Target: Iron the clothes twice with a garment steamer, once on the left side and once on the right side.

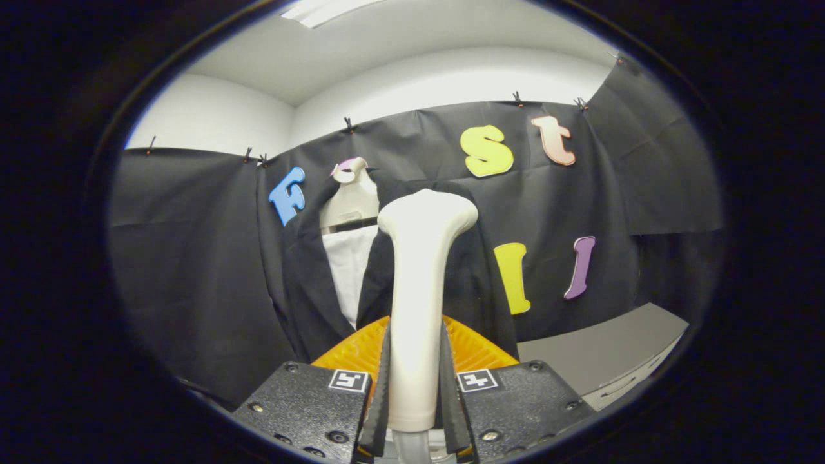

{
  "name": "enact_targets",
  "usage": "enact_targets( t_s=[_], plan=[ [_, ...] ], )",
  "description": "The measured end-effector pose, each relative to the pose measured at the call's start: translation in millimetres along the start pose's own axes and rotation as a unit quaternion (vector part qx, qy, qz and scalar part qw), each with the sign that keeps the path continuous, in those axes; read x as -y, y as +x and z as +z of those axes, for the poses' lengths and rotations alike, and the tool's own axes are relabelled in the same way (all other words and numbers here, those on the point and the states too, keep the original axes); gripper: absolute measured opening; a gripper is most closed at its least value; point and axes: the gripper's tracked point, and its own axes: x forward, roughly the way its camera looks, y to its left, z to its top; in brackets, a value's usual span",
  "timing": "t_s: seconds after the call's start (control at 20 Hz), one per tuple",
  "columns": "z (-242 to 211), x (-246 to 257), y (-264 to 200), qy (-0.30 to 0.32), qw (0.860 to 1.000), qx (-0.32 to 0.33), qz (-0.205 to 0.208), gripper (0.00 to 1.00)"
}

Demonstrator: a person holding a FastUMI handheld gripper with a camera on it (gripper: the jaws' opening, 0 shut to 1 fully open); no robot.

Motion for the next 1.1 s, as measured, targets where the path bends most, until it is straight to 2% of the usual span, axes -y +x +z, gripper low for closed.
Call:
enact_targets(
  t_s=[0.25,0.55,1.1],
  plan=[
    [-18.6,-14.5,12.9,-0.012,1.0,-0.019,0.003,0.37],
    [-52.1,-5.8,20.8,-0.01,0.998,-0.056,-0.009,0.37],
    [-127.0,-4.0,16.4,-0.023,0.991,-0.131,-0.009,0.37]
  ],
)
